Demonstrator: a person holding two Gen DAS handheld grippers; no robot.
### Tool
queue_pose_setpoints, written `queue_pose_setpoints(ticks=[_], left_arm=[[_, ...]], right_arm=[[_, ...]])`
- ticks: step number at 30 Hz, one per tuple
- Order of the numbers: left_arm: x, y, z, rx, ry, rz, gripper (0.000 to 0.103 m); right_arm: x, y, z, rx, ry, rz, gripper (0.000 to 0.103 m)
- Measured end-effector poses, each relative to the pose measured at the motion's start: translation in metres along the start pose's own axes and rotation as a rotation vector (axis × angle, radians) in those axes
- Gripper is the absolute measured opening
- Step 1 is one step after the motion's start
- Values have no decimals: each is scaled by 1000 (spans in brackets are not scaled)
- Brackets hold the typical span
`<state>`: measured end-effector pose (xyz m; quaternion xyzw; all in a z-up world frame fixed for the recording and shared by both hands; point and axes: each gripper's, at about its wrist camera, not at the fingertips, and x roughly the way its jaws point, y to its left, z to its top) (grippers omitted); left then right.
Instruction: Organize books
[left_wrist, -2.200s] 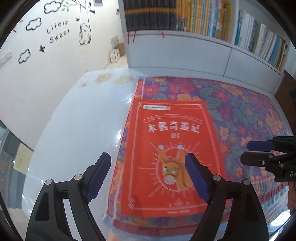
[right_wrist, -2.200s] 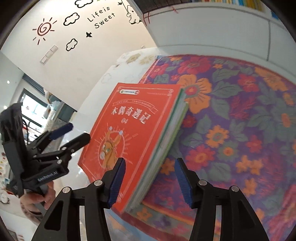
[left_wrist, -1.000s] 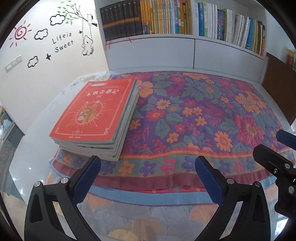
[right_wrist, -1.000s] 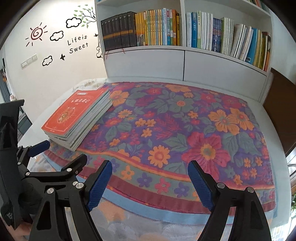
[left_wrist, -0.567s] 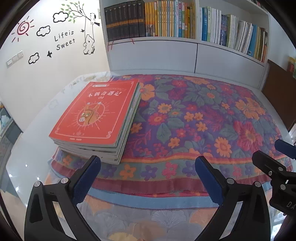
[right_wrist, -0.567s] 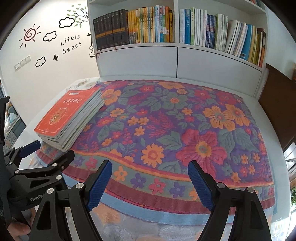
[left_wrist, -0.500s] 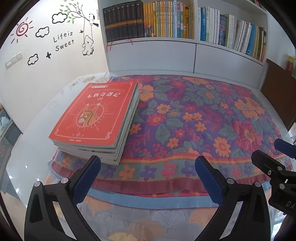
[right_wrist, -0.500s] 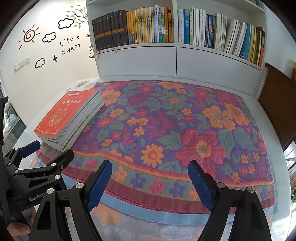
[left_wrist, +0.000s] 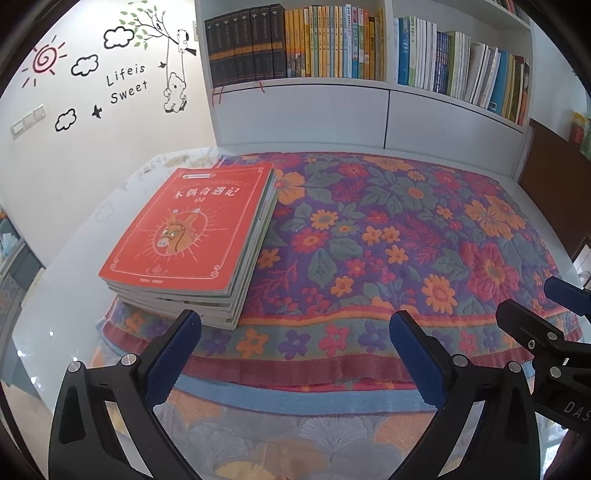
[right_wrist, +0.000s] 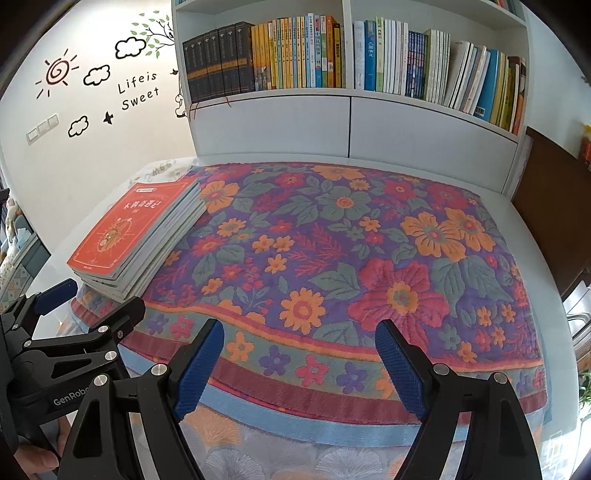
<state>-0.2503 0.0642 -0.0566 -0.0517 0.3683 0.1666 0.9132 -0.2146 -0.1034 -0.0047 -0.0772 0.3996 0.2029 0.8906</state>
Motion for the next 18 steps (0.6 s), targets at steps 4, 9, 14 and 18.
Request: queue_pose_setpoints(ticks=[4,9,14,18], left_arm=[[1,-2,-1,10,-6,25,102],[0,-1,-2,5,-7,19,102],[0,-3,-2,12,-8,15,102],[0,-5,-3,18,-5,18,102]], right_arm=[[-1,1,0,-5,-2,7,82],[-2,4,-2,-10,-4,5,82],[-3,4,-2,-3,2,-3,82],[-5,5,-3,-5,-1,-1,82]])
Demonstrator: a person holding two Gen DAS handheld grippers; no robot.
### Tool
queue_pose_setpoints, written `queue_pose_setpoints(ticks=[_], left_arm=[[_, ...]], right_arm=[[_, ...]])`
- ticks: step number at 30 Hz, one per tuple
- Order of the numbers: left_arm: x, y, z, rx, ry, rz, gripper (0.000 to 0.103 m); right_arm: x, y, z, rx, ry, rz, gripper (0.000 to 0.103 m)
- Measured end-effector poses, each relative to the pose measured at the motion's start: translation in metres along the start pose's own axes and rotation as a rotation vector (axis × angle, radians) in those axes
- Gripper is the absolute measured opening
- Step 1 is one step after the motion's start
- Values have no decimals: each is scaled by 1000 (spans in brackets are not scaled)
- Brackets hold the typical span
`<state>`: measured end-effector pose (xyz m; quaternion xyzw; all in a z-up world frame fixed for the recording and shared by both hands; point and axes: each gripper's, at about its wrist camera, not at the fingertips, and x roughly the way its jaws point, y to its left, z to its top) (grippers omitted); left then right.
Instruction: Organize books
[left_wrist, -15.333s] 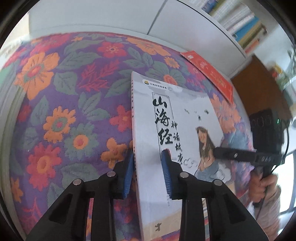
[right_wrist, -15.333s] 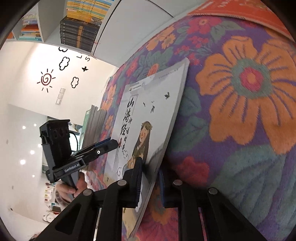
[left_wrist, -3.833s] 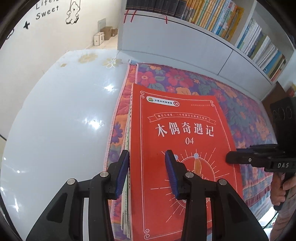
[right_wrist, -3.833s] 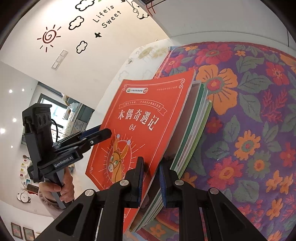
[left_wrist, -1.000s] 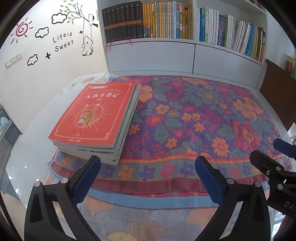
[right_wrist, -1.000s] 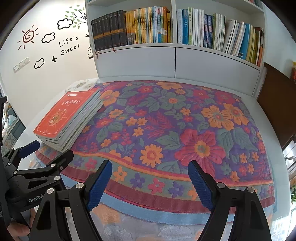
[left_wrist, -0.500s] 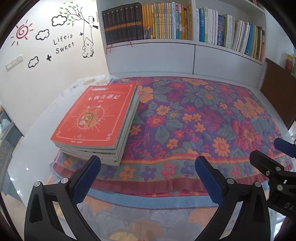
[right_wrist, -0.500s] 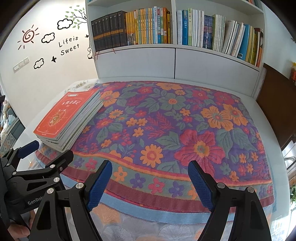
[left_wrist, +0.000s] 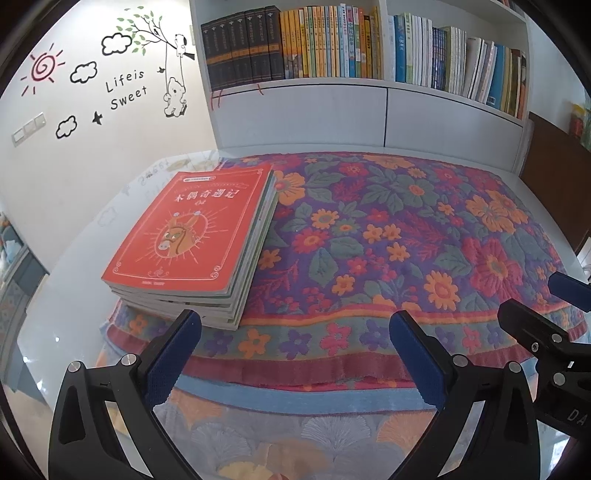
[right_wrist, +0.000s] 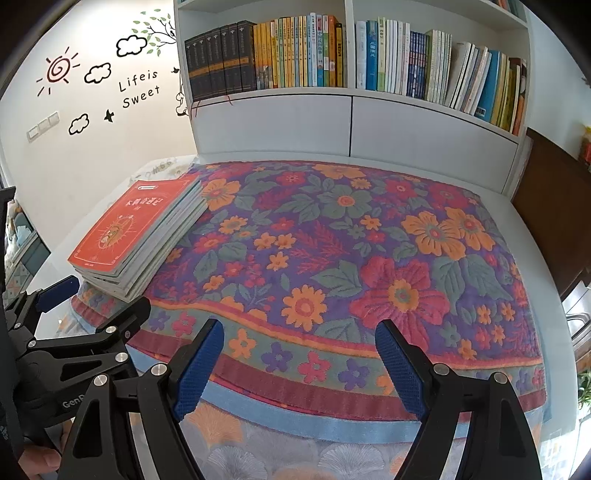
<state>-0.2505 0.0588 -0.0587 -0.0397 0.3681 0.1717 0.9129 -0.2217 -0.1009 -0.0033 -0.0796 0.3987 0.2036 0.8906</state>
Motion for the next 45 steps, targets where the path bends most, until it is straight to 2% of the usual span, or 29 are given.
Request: queue_pose_setpoints(ticks=[18,22,36,45], left_arm=[[-1,1,-1,-9,6,-30,102],[-6,2,-1,-11,-20,-47,102],[-6,6,-1,-18,-22,-55,102],[-9,2,-2,-13,-39,-29,102]], right_arm=[[-2,2,1,-10,-3,-15,82],[-2,3,1,-13,-4,-20,83],[-2,6,2,-20,-11,-12,82],[1,2,0,-2,-9,7,82]])
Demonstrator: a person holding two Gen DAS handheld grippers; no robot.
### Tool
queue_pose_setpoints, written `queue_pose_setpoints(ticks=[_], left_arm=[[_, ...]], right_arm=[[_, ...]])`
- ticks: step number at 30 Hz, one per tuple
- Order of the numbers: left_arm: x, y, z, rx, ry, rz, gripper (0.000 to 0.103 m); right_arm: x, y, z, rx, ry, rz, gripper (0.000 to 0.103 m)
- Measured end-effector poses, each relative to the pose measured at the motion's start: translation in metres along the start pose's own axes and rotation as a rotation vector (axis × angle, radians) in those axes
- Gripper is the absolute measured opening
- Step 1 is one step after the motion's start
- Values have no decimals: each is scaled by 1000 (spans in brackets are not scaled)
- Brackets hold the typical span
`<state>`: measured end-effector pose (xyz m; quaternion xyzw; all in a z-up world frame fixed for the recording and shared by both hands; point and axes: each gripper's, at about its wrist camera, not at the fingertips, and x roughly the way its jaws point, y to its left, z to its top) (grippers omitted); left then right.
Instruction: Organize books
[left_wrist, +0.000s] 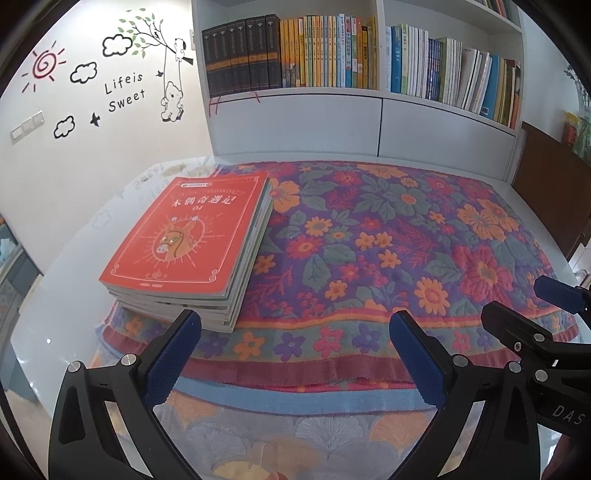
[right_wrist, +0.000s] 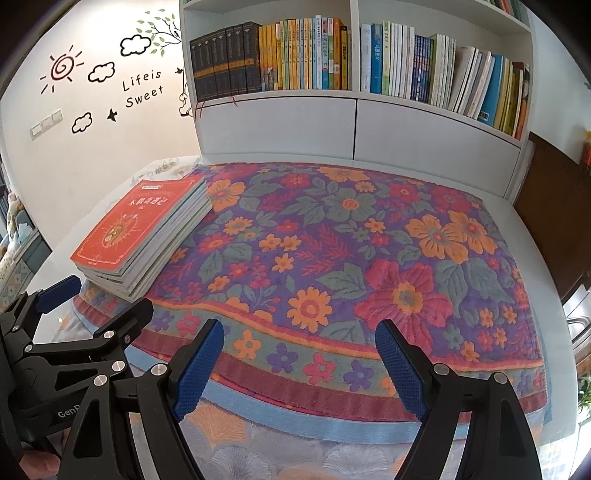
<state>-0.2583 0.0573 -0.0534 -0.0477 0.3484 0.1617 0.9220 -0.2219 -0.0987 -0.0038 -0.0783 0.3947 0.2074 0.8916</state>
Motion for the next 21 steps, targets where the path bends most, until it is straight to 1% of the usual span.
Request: queue_pose_setpoints(ticks=[4,9,21], left_arm=[[-2,-1,0,-1,-9,-3,102],[-3,-1,0,-7,-11,-10,102],[-3,0,1,-8,-17,-10,102]], right_arm=[[1,-3,0,4,1,11,82],[-2,-2,0,2,-8,-6,83],[-4,0,0,-1,-9,-14,82]])
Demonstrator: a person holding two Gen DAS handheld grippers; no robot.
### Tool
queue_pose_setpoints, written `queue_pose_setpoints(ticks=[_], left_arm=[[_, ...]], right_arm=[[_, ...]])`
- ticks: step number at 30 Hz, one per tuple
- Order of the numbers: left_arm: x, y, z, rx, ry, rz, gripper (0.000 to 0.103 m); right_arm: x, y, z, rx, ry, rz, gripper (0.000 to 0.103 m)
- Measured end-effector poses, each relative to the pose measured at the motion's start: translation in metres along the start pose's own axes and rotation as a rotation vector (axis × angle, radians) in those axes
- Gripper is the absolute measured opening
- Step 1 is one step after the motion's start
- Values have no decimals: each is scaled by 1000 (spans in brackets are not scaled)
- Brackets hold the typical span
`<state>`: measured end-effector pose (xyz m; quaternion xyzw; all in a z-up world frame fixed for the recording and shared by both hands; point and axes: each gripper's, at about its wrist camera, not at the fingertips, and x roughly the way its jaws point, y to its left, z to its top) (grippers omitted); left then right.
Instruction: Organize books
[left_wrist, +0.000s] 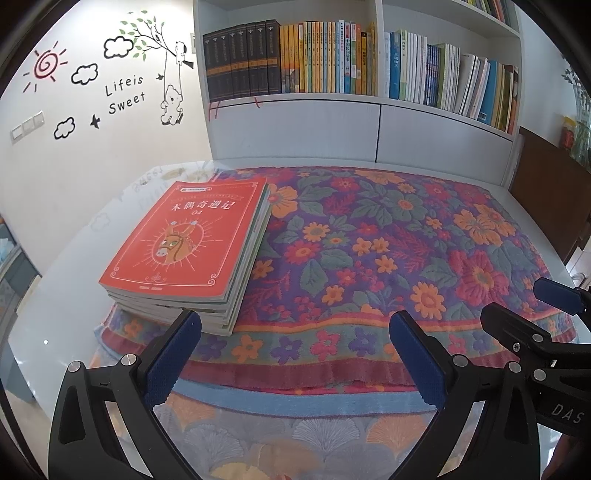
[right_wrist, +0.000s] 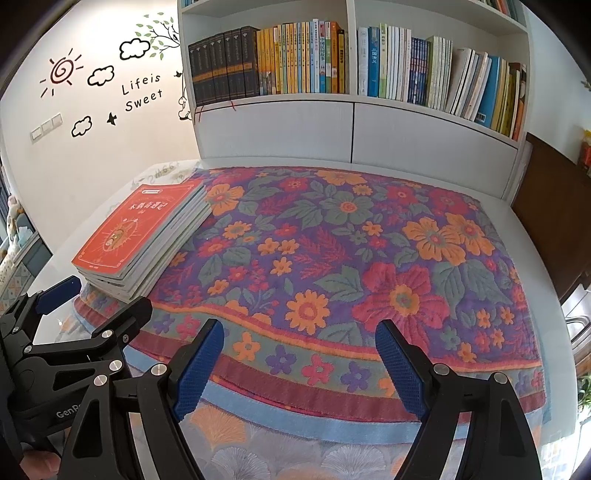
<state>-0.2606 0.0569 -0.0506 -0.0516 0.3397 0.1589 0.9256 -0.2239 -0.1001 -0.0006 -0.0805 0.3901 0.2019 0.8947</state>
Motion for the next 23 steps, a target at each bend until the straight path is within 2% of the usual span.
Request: queue_pose_setpoints(ticks=[23], left_arm=[[11,-14,-2,41,12,21,102]], right_arm=[[4,-5,-4,8,22,-22,82]])
